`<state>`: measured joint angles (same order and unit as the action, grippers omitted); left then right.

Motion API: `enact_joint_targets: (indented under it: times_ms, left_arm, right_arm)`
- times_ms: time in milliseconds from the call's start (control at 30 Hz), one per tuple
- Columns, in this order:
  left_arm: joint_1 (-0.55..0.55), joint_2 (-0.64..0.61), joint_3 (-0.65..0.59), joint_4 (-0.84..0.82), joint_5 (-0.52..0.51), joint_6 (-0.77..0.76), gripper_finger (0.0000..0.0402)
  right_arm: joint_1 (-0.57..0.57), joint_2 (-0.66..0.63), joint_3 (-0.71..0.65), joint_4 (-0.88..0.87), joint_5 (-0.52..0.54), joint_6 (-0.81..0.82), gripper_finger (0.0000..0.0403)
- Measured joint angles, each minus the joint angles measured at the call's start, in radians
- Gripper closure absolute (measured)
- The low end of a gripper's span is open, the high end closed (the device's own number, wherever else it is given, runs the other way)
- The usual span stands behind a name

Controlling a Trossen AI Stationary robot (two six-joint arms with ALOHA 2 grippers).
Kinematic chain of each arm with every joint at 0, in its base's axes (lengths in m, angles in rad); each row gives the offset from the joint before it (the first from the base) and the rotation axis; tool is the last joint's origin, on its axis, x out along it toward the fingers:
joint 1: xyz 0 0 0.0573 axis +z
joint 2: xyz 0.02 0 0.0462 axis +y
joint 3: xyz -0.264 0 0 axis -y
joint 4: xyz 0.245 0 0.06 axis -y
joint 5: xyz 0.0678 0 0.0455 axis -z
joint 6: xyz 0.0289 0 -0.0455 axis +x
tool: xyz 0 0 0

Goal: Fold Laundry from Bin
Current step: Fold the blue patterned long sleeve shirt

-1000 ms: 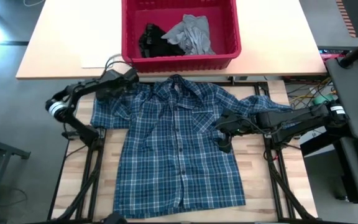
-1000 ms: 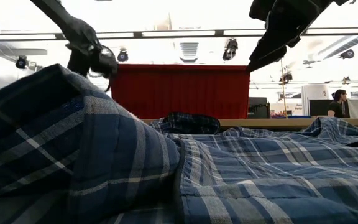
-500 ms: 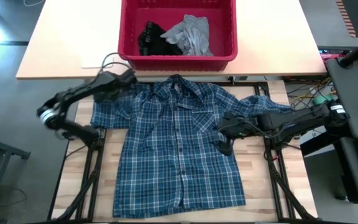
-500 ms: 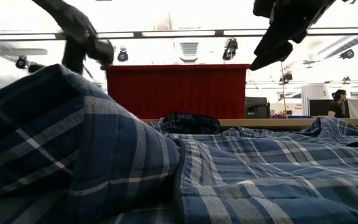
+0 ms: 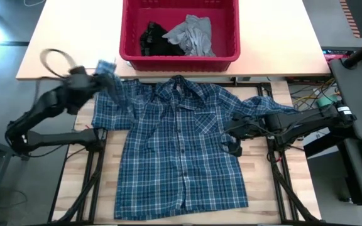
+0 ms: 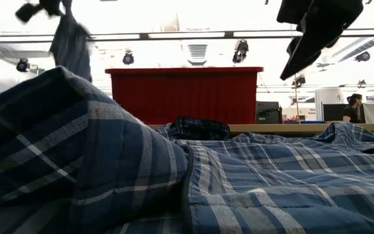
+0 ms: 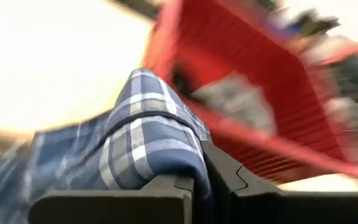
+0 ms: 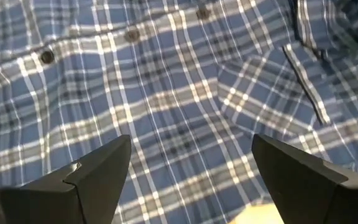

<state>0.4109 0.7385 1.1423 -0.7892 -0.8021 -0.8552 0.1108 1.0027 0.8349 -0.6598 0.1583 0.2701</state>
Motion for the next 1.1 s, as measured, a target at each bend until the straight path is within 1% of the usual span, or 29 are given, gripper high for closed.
enact_joint_targets:
  times_ms: [100, 167, 233, 300, 367, 400, 433, 467, 533, 567, 633, 700, 733, 767, 867, 967, 1100]
  left_arm:
    - [-0.044, -0.017, 0.071, 0.171, 0.004, 0.217, 0.0401]
    - [-0.06, -0.012, 0.13, 0.215, 0.007, 0.324, 0.0401]
    - [-0.066, 0.001, 0.194, 0.215, 0.028, 0.434, 0.0401]
    - [-0.065, 0.007, 0.244, 0.208, 0.116, 0.556, 0.0401]
    - [-0.065, 0.01, 0.288, 0.189, 0.218, 0.636, 0.0401]
    - [-0.065, 0.011, 0.31, 0.154, 0.262, 0.66, 0.0402]
    - [-0.066, 0.011, 0.333, 0.094, 0.296, 0.67, 0.0402]
    - [-0.066, 0.013, 0.357, 0.013, 0.307, 0.661, 0.0402]
    - [-0.065, 0.02, 0.41, -0.196, 0.301, 0.57, 0.0402]
    - [-0.065, 0.026, 0.434, -0.316, 0.272, 0.507, 0.0402]
    - [-0.065, 0.046, 0.474, -0.547, 0.183, 0.384, 0.0402]
    - [-0.064, 0.076, 0.504, -0.734, 0.109, 0.259, 0.0402]
    - [-0.064, 0.093, 0.515, -0.794, 0.095, 0.218, 0.0402]
    - [-0.062, 0.108, 0.518, -0.79, 0.088, 0.21, 0.0402]
    - [-0.05, 0.145, 0.539, -0.74, 0.078, 0.309, 0.0401]
    - [-0.034, 0.23, 0.622, -0.787, 0.014, 0.332, 0.0401]
    - [-0.021, 0.363, 0.73, -0.782, -0.02, 0.501, 0.0401]
  right_arm:
    - [0.0, 0.006, 0.0, -0.025, -0.002, 0.01, 0.0074]
    - [0.0, 0.007, 0.0, -0.033, -0.007, 0.019, 0.0074]
    - [0.0, 0.007, 0.0, -0.034, -0.007, 0.021, 0.0074]
    - [0.0, 0.007, 0.0, -0.034, -0.007, 0.026, 0.0074]
    - [0.0, 0.008, 0.0, -0.033, -0.007, 0.039, 0.0074]
    - [0.0, 0.01, 0.0, -0.033, -0.007, 0.051, 0.0074]
    - [0.0, 0.012, 0.0, -0.032, -0.006, 0.057, 0.0074]
    - [0.0, 0.014, 0.0, -0.033, -0.004, 0.068, 0.0074]
    - [0.0, 0.014, 0.0, -0.033, -0.004, 0.093, 0.0074]
    - [0.0, 0.013, 0.0, -0.033, -0.003, 0.108, 0.0074]
    - [0.0, 0.013, 0.0, -0.033, -0.001, 0.133, 0.0074]
    - [0.0, 0.013, 0.0, -0.033, -0.001, 0.143, 0.0074]
    - [0.0, 0.013, 0.0, -0.033, -0.001, 0.15, 0.0074]
    - [0.0, 0.013, 0.0, -0.033, -0.002, 0.156, 0.0074]
    - [0.0, 0.013, 0.0, -0.034, -0.002, 0.183, 0.0074]
    - [0.0, 0.011, 0.0, -0.051, -0.028, 0.206, 0.0074]
    - [0.004, 0.011, 0.011, -0.106, -0.062, 0.239, 0.0074]
